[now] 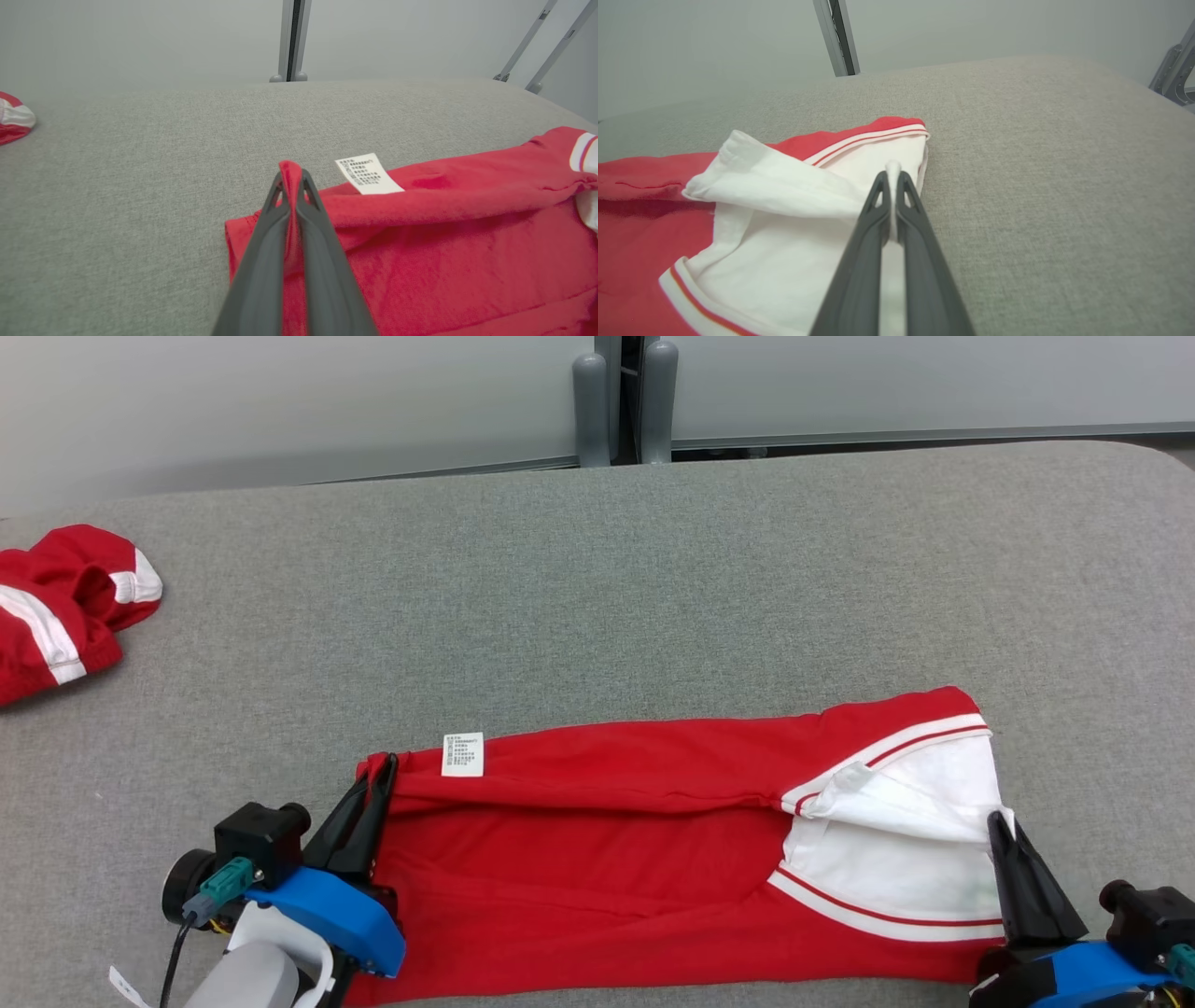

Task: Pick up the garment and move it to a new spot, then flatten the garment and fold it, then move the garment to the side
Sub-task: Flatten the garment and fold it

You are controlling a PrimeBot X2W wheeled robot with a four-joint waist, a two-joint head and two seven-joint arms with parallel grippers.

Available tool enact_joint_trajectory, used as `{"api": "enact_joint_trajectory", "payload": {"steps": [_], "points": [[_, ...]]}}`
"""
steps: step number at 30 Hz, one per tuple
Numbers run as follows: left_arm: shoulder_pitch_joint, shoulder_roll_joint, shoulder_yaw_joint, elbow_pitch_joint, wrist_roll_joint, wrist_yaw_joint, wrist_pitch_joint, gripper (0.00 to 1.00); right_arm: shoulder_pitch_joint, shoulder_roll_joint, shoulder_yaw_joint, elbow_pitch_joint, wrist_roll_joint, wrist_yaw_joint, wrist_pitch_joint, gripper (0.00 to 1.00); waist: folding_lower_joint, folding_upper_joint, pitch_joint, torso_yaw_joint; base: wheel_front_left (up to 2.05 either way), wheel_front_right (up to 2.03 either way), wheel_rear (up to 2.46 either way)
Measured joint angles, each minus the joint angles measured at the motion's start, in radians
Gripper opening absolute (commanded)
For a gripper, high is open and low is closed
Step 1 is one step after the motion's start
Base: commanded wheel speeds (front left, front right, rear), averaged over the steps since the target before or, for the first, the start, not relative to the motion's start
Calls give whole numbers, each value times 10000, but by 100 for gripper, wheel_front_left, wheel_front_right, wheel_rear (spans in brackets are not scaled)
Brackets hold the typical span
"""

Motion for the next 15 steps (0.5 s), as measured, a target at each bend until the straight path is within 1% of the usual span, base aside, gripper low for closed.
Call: {"api": "enact_joint_trajectory", "payload": {"steps": [9, 10, 11, 12, 13, 15], "points": [[406, -474, 700, 309, 604, -320, -2, 0, 235, 96, 136, 182, -2, 0, 17, 0, 0, 0, -90, -64, 0, 0, 0], [445, -514, 769, 339, 673, -349, -2, 0, 239, 102, 121, 190, -17, 0, 17, 31, 0, 0, -101, -76, 0, 0, 0], [478, -558, 853, 347, 725, -372, -2, 24, 241, 105, 94, 192, -29, 0, 17, 47, 0, 0, -113, -82, 0, 0, 0], [518, -610, 938, 368, 788, -393, -4, 70, 242, 107, 71, 194, -29, 0, 19, 85, 1, 0, -125, -85, 0, 0, 0], [576, -660, 1039, 366, 865, -382, -4, 100, 243, 107, 36, 194, -38, 2, 17, 100, 0, 0, -138, -86, 0, 0, 0], [656, -736, 1266, 263, 1041, -360, -4, 100, 244, 104, -52, 163, -109, 0, 17, 100, 0, 0, -170, -81, 0, 0, 0]]}}
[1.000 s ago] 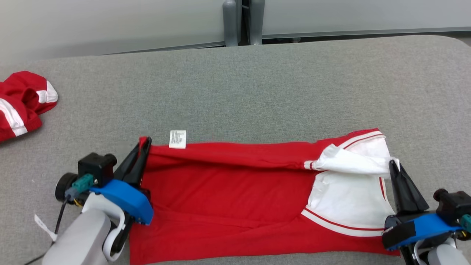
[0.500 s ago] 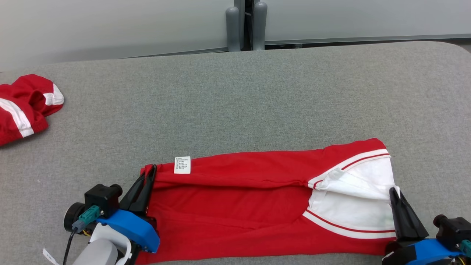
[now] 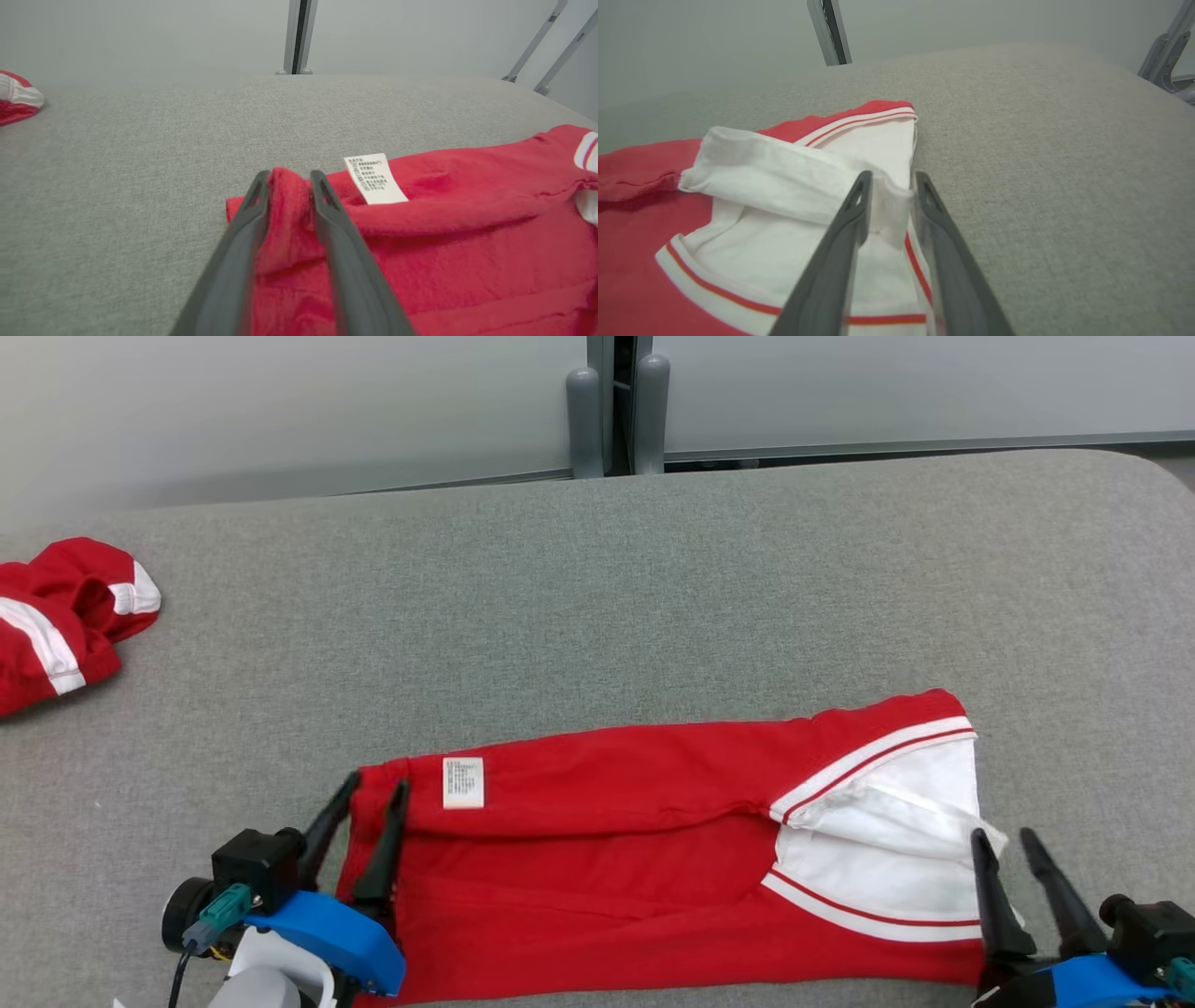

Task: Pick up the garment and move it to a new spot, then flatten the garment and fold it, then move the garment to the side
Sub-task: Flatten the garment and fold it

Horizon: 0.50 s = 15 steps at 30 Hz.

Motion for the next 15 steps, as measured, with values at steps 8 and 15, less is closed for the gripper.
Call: {"api": "enact_joint_trajectory", "payload": {"steps": [8, 15], "points": [[754, -366, 1361, -1570, 915, 186, 0, 100, -73, -44, -347, -558, -196, 0, -17, 100, 0, 1, -136, 71, 0, 0, 0], [1385, -901, 2596, -3193, 1987, 268, 0, 100, -578, -184, -477, -75, -456, 0, 305, 100, 0, 0, -191, 213, 0, 0, 0]]}}
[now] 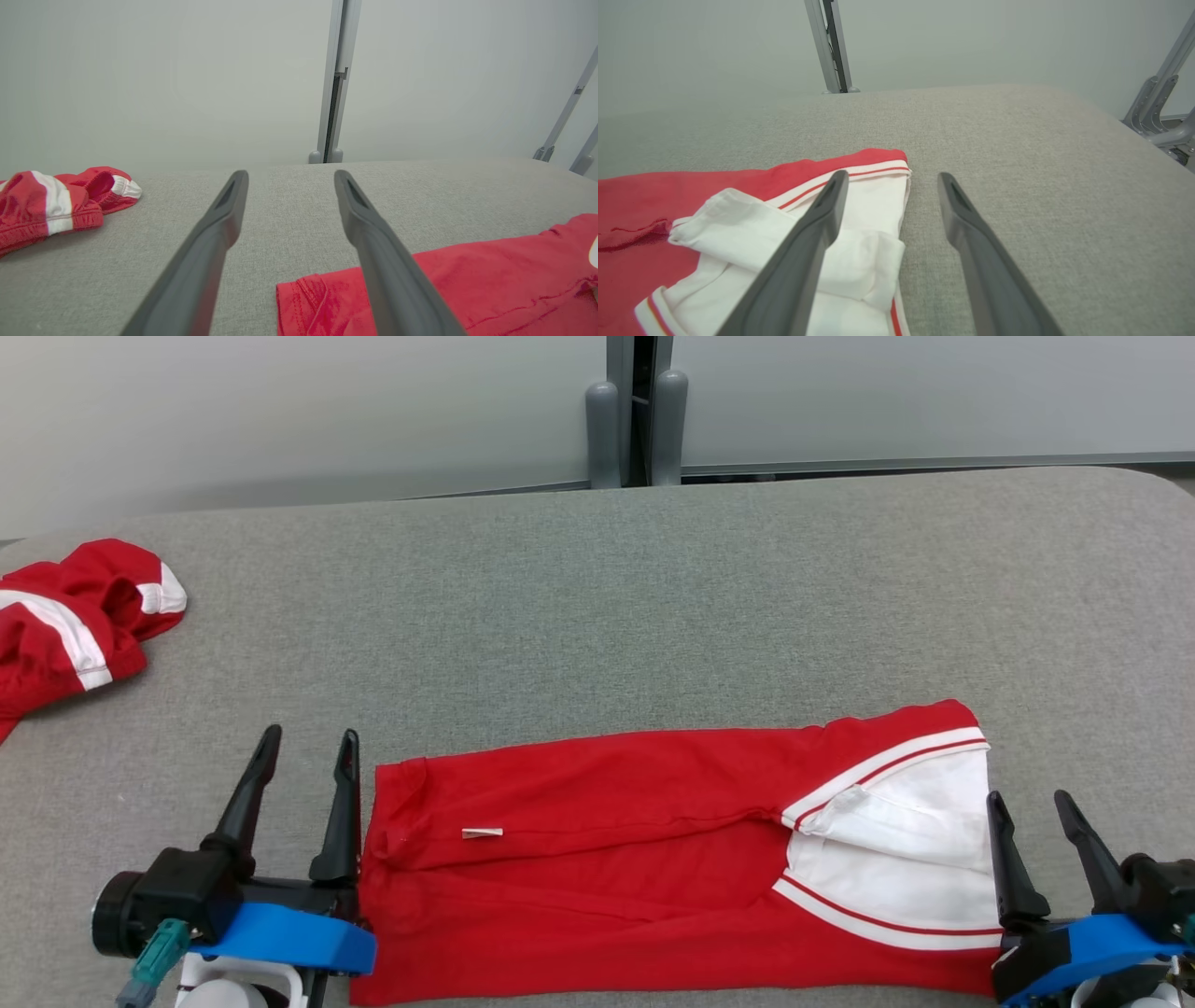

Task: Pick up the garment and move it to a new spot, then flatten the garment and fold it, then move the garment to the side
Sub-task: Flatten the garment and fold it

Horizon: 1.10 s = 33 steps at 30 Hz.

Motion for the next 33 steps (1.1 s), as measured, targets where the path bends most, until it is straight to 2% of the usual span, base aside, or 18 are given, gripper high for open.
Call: {"api": "enact_joint_trajectory", "payload": {"steps": [5, 16, 17, 18, 20, 21, 28, 33], "points": [[324, -391, 742, -708, 552, -48, -2, 100, -294, 35, 4, 823, -182, 0, 562, 100, 0, 0, 48, 135, 0, 0, 0], [684, -846, 1682, -959, 1091, -297, -2, 100, -642, 176, 420, 2408, 42, 0, 1229, 100, 1, 0, 122, 315, 0, 0, 0], [706, -869, 1718, -959, 1129, -301, 0, 100, -683, 176, 462, 2489, 125, 0, 1267, 97, 1, 0, 117, 314, 0, 0, 0], [733, -888, 1764, -953, 1183, -301, 0, 100, -702, 167, 527, 2558, 213, 0, 1331, 49, 0, 0, 113, 312, 0, 0, 0], [775, -915, 1866, -932, 1264, -301, -2, 100, -779, 136, 748, 2619, 460, -2, 1515, 6, 0, 0, 96, 300, 0, 0, 0], [778, -926, 1902, -913, 1269, -301, -2, 100, -787, 130, 805, 2621, 612, -4, 1515, 0, 0, 0, 89, 291, 0, 0, 0], [811, -972, 2061, -861, 1413, -314, -2, 100, -933, -130, 1035, 2763, 907, 25, 1356, 0, 1, 0, 28, 199, 0, 0, 0], [883, -982, 2165, -809, 1436, -314, -2, 100, -1058, -725, 366, 3099, 911, 12, 1183, 0, 1, 0, -63, 148, 0, 0, 0]]}}
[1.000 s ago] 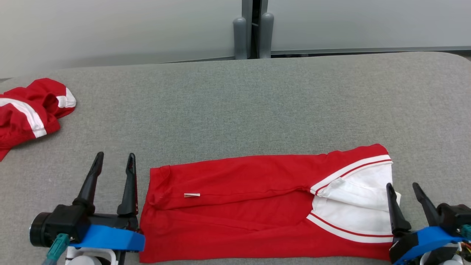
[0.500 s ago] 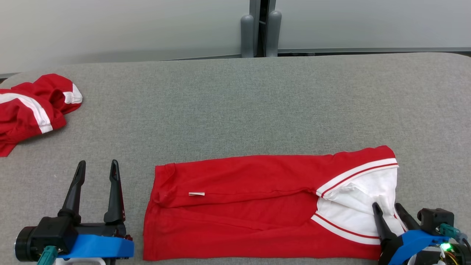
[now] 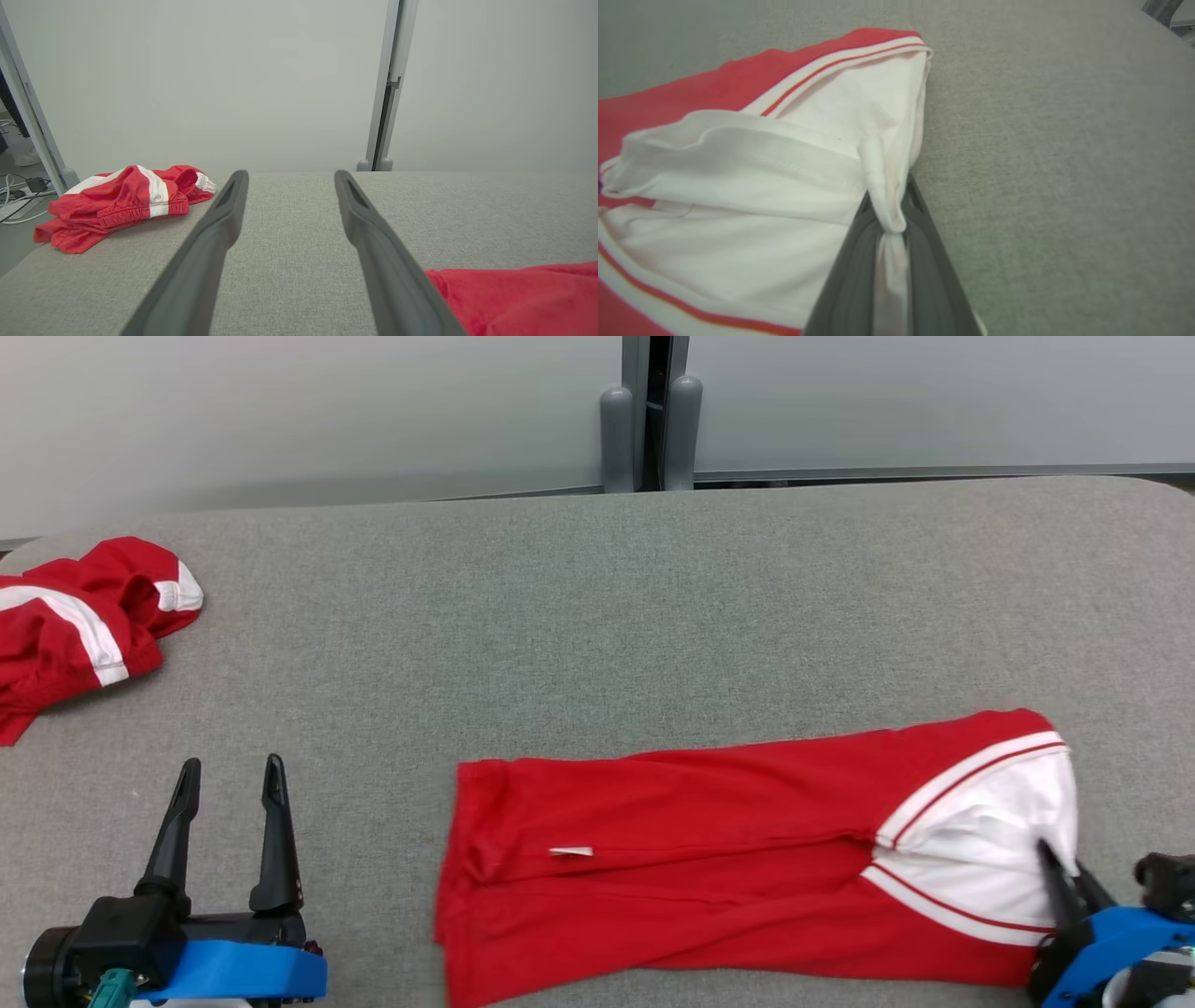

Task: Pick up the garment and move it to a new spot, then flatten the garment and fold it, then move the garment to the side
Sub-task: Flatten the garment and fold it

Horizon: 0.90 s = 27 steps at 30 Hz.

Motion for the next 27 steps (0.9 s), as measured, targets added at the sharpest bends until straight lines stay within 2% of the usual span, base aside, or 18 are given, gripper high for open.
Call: {"api": "enact_joint_trajectory", "payload": {"steps": [7, 12, 19, 27], "points": [[143, -12, 27, 84, -31, 10, 2, 100, -198, -562, -1072, 182, -435, -2, -161, 0, 0, 0, -158, -54, 0, 0, 0], [231, -13, 27, 113, -123, 27, 2, 100, -268, -451, -1080, -121, -765, -4, -151, 0, 0, 0, -263, -130, 0, 0, 0], [327, -17, -46, 144, -198, 102, 2, 100, -131, 268, -512, -1476, -874, -12, -94, 0, 0, 0, -400, -224, 0, 0, 0], [348, -19, -50, 182, -226, 104, 2, 100, 470, 880, 775, -3496, -876, -12, 311, 0, -1, 0, -444, -270, 0, 0, 0]]}}
